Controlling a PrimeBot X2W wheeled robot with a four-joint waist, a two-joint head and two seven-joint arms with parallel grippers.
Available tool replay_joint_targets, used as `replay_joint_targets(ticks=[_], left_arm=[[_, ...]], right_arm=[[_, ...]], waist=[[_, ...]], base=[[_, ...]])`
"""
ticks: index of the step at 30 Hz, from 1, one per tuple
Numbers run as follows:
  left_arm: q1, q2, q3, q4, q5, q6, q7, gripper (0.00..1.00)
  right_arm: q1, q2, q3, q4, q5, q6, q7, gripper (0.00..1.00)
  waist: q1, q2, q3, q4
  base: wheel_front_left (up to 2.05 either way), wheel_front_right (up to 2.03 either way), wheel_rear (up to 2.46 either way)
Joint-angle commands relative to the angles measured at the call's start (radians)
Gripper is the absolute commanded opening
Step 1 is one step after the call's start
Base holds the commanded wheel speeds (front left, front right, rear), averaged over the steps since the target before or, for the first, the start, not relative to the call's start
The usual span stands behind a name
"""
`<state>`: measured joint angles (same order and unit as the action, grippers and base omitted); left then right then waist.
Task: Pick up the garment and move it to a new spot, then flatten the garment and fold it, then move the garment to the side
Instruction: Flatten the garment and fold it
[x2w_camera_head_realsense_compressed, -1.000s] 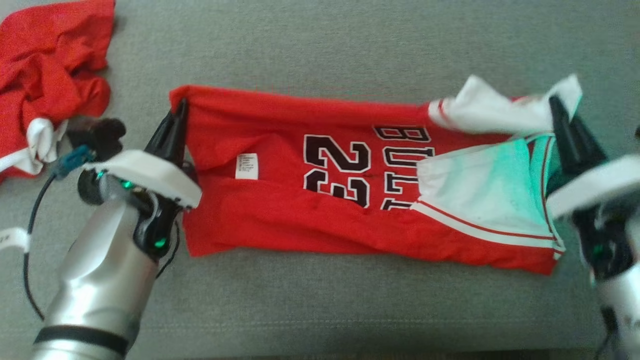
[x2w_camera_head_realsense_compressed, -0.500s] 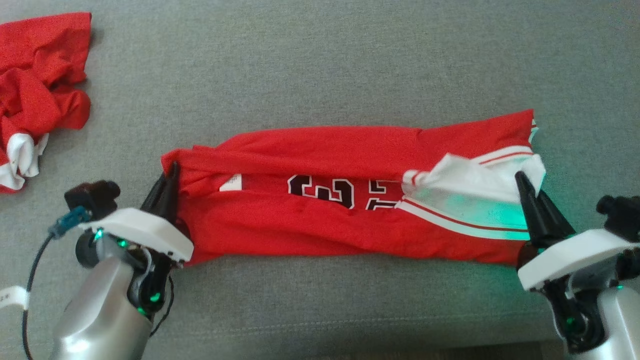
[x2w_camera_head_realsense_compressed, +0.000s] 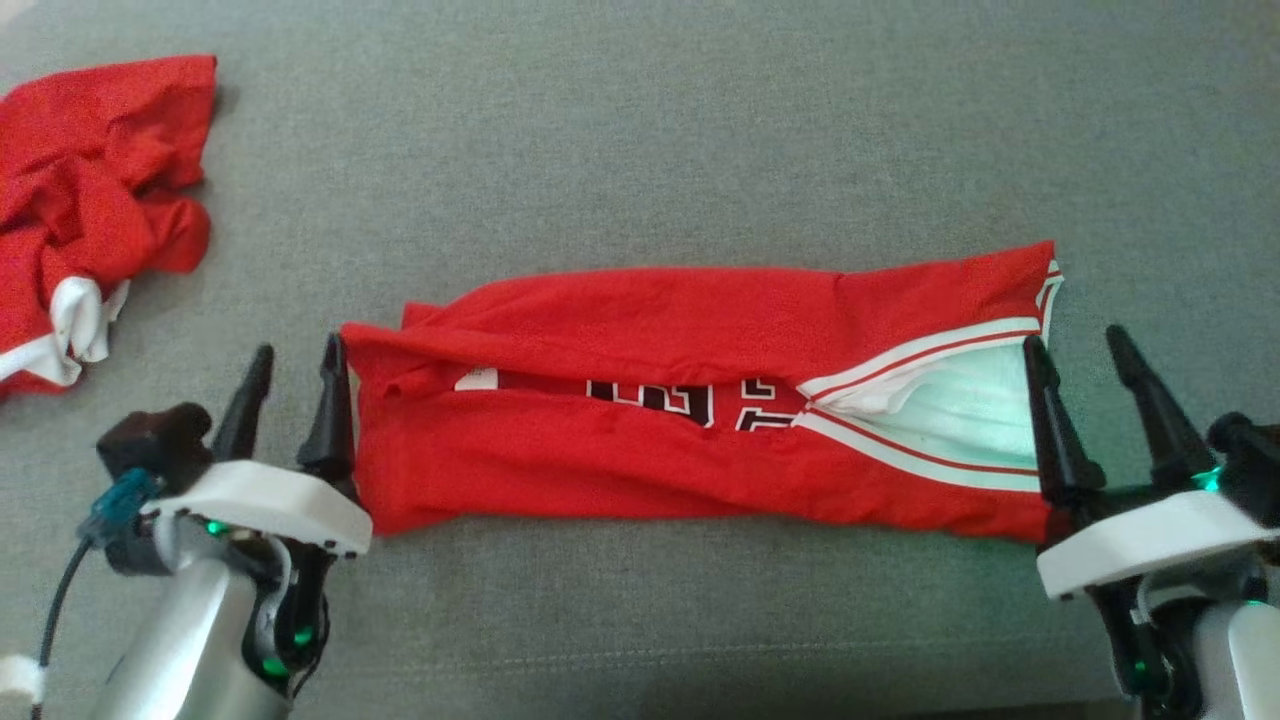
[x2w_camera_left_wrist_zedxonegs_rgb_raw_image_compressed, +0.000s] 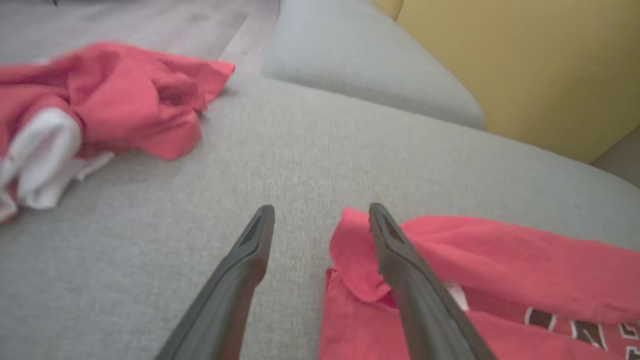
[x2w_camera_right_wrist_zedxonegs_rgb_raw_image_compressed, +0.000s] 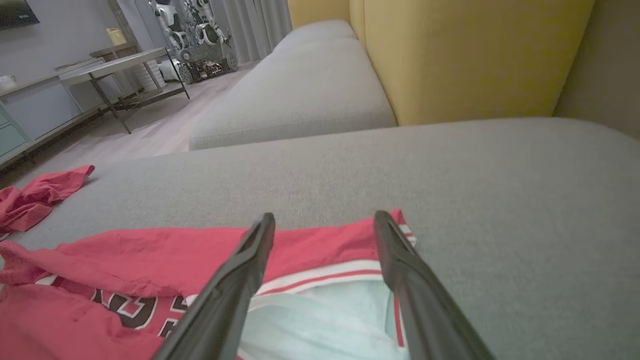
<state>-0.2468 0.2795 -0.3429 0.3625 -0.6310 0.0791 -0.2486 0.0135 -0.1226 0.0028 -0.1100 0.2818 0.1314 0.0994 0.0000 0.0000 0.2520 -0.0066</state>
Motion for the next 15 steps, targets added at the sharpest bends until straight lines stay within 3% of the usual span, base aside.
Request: replay_joint_targets(ticks=[1,7,15], left_arm=[[-0.006,0.032,0.06,-0.077,0.034,0.016,-0.013,1.0],[0.076,0.024,0.091,-0.262,0.156,0.066,-0.013,1.0],[0.171,0.034,0.077,-0.346,0.205,0.114,-0.008,1.0]], right_arm=[[-0.013,0.0,0.012,-0.052,-0.022,-0.001,-0.011,1.0],[-0.024,0.007,0.004,-0.09,-0.079,-0.001,-0.021,1.0],[0.008,0.018,0.008,-0.09,-0.1,-0.001,-0.021,1.0]], waist=[[0.0,0.0,-0.008,0.003],[0.0,0.0,-0.042,0.013],[0.0,0.0,-0.09,0.008]], base=[[0.0,0.0,0.0],[0.0,0.0,0.0],[0.0,0.0,0.0]])
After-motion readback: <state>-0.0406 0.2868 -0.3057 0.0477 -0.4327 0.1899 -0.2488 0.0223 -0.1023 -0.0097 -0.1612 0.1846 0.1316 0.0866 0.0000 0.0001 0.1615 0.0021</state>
